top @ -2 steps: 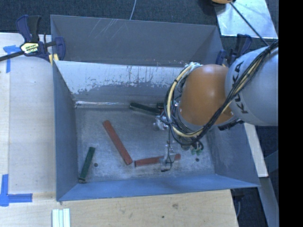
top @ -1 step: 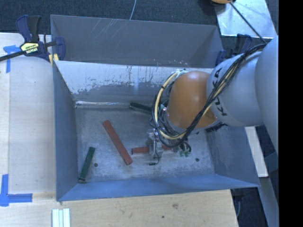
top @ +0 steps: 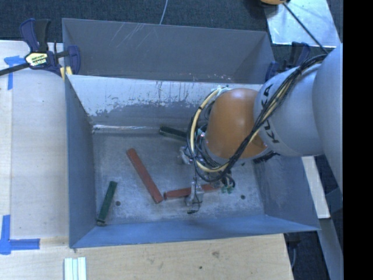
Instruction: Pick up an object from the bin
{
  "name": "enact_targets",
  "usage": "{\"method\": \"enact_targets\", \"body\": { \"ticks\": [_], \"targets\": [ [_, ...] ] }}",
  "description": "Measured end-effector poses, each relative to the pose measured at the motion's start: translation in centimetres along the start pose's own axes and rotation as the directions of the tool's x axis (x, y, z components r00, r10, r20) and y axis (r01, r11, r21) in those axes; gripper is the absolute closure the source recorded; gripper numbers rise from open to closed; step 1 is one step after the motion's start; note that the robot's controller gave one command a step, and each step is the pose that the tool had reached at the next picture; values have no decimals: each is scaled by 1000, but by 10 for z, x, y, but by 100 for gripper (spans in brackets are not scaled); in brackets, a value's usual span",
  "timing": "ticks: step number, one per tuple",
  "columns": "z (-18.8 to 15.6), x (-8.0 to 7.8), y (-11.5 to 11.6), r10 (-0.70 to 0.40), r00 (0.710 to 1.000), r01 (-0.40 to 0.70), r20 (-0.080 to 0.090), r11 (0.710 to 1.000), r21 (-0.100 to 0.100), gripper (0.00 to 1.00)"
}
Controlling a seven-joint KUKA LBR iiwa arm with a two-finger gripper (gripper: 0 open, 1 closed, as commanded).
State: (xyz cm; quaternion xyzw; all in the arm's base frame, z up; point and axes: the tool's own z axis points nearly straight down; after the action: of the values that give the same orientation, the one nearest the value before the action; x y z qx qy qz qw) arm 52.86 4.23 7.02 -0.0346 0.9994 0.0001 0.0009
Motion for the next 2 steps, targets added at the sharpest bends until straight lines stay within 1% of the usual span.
{"method": "enact_targets", "body": {
  "ticks": [1, 2],
  "targets": [
    [0, 0, 0, 1, 1000, -1, 1, 1000, 0, 100],
    [0, 0, 0, 1, 1000, -1, 1, 1000, 0, 100]
  ]
}}
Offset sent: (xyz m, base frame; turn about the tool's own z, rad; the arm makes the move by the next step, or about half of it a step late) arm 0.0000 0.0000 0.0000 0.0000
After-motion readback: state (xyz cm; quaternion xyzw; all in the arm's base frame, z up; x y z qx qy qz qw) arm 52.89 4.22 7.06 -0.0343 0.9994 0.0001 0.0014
